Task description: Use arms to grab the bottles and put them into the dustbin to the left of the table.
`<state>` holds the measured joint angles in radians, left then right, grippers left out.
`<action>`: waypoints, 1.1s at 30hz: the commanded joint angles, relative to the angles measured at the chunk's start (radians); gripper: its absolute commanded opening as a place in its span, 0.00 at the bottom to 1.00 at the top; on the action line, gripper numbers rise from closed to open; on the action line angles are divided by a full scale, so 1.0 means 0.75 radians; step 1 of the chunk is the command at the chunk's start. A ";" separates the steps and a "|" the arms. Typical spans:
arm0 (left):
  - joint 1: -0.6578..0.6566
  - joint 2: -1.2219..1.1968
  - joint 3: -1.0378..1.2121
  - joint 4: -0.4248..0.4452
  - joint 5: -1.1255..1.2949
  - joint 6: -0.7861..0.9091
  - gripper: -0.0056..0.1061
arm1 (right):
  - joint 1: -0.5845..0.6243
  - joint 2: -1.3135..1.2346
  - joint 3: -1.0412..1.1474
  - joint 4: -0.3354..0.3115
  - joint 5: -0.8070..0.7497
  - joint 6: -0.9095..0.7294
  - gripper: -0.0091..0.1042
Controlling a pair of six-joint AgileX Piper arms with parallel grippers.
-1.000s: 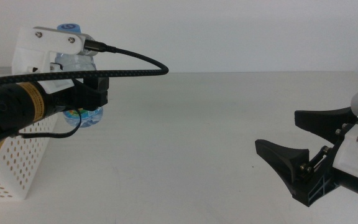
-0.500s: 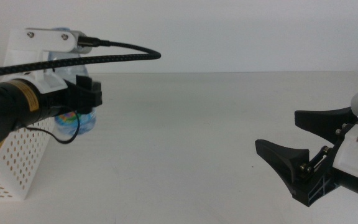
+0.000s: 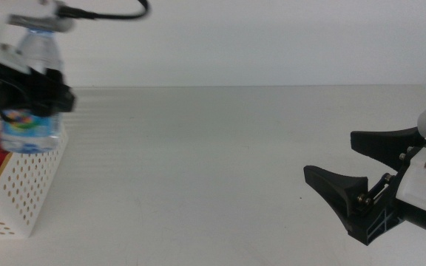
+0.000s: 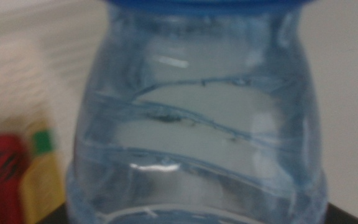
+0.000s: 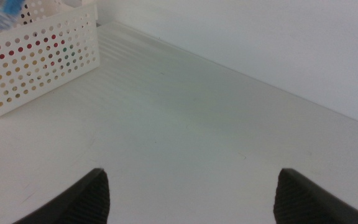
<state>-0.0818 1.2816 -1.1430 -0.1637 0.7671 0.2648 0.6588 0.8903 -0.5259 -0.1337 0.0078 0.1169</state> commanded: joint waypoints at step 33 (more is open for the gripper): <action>0.533 0.683 -0.614 0.013 0.485 0.078 0.01 | -0.005 -0.012 -0.031 -0.009 -0.083 -0.018 0.74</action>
<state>0.3159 1.8464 -1.5642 -0.1433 1.1691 0.3266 0.6588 0.8903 -0.5259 -0.1337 0.0078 0.1169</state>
